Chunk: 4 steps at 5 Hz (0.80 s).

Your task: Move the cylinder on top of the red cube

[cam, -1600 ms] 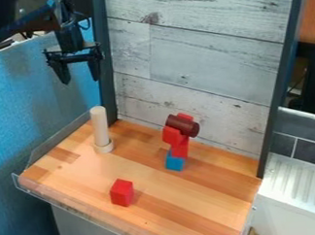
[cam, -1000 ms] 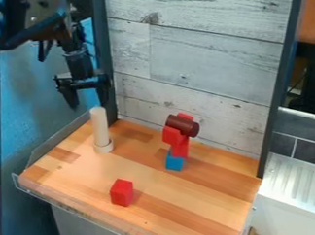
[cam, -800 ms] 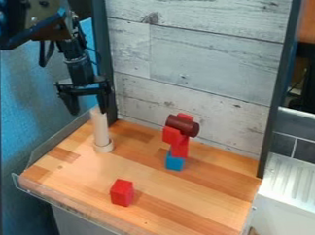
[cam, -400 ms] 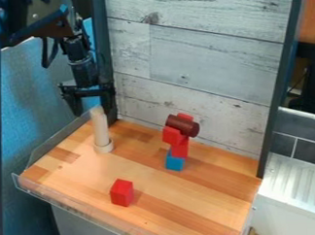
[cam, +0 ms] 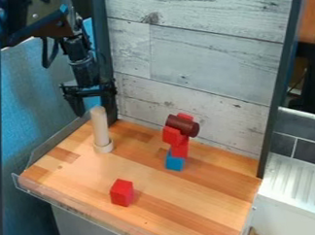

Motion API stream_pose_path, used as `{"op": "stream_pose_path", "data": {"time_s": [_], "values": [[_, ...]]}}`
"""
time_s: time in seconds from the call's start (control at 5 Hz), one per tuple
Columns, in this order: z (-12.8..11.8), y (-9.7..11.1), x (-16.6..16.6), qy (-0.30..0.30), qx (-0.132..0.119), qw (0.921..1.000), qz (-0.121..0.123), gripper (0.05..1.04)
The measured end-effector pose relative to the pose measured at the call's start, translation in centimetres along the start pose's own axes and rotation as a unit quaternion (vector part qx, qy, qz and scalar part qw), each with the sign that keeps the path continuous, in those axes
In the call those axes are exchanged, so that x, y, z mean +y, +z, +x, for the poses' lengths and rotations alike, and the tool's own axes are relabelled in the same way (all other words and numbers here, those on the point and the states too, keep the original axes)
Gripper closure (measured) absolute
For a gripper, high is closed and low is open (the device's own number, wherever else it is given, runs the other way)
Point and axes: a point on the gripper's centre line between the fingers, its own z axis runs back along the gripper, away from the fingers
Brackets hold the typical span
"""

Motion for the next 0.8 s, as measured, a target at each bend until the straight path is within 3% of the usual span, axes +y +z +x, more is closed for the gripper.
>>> {"op": "stream_pose_path", "data": {"time_s": [0.6,0.8], "values": [[0.6,-0.2,-0.7,-0.007,-0.010,0.9995,0.030,0.116],[0.6,-0.2,-0.9,-0.008,-0.009,0.9993,0.034,0.419]]}}
